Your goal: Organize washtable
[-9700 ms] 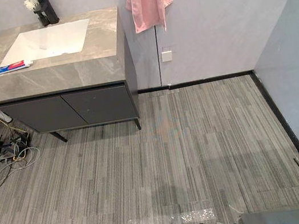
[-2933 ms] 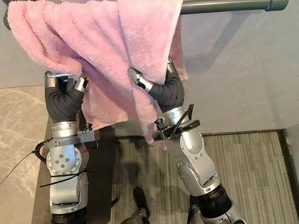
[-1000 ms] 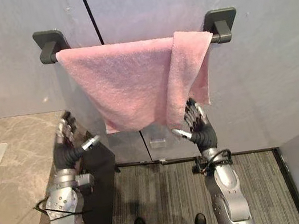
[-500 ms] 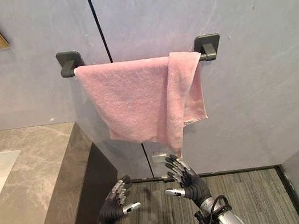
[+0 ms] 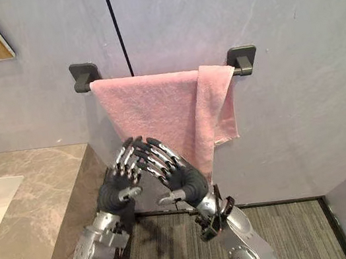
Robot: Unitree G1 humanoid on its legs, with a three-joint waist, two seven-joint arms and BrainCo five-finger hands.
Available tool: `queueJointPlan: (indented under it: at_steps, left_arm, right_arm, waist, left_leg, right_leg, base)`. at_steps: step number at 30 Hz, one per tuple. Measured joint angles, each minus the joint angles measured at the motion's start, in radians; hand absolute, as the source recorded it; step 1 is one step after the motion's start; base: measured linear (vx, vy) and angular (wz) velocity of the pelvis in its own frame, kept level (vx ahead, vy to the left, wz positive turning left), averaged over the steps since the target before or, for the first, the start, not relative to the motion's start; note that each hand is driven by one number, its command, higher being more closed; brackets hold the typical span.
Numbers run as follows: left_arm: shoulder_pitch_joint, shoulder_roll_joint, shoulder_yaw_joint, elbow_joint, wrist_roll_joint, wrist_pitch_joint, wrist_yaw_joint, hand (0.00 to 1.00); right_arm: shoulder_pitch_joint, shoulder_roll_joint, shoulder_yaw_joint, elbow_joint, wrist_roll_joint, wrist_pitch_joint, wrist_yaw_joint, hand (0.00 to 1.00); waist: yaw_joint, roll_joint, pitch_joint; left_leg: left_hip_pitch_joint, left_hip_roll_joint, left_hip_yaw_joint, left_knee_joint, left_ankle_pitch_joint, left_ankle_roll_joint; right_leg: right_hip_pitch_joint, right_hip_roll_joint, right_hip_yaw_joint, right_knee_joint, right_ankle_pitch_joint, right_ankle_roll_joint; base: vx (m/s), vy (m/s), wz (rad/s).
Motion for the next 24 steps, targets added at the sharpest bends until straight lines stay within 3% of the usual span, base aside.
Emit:
queueJointPlan:
  at_steps: [2, 7, 10, 24]
  left_arm:
    - [-0.039, -0.013, 0.0, 0.016, 0.01, -0.023, 0.035, 0.0]
    - [-0.118, -0.03, 0.042, 0.094, 0.054, -0.027, 0.088, 0.0]
    - [-0.203, -0.028, 0.064, 0.137, 0.072, -0.028, 0.12, 0.0]
    - [-0.569, -0.003, 0.042, 0.371, 0.05, -0.044, 0.163, 0.0]
  right_arm:
    - [-0.056, 0.014, 0.006, 0.04, -0.039, -0.017, -0.042, 0.0]
    - [-0.161, 0.029, 0.011, 0.084, -0.102, -0.039, -0.087, 0.0]
    - [-0.27, 0.042, 0.01, 0.134, -0.121, -0.039, -0.125, 0.0]
    - [-0.568, 0.102, -0.046, 0.214, -0.252, -0.077, -0.279, 0.0]
  waist:
    - [0.0, 0.001, 0.001]
    - [0.0, 0.012, 0.012]
    - [0.001, 0.021, 0.063]
    - [0.0, 0.027, 0.18]
  left_leg:
    - [-0.008, 0.0, -0.004, 0.0, 0.001, 0.0]
    - [-0.085, 0.0, -0.005, 0.006, 0.013, 0.009]
    - [-0.132, 0.0, 0.011, 0.004, 0.028, 0.011]
    - [-0.25, 0.0, 0.055, 0.003, 0.041, 0.022]
  right_leg:
    - [-0.007, -0.001, -0.002, 0.003, 0.0, 0.0]
    - [-0.086, -0.002, 0.001, 0.009, 0.016, -0.006]
    - [-0.142, 0.0, 0.016, 0.005, 0.037, -0.01]
    - [-0.287, 0.0, 0.056, 0.011, 0.063, -0.012]
  base:
    - [0.0, 0.001, 0.02]
    - [-0.02, 0.006, -0.01]
    - [-0.05, 0.018, -0.13]
    - [0.02, 0.005, -0.09]
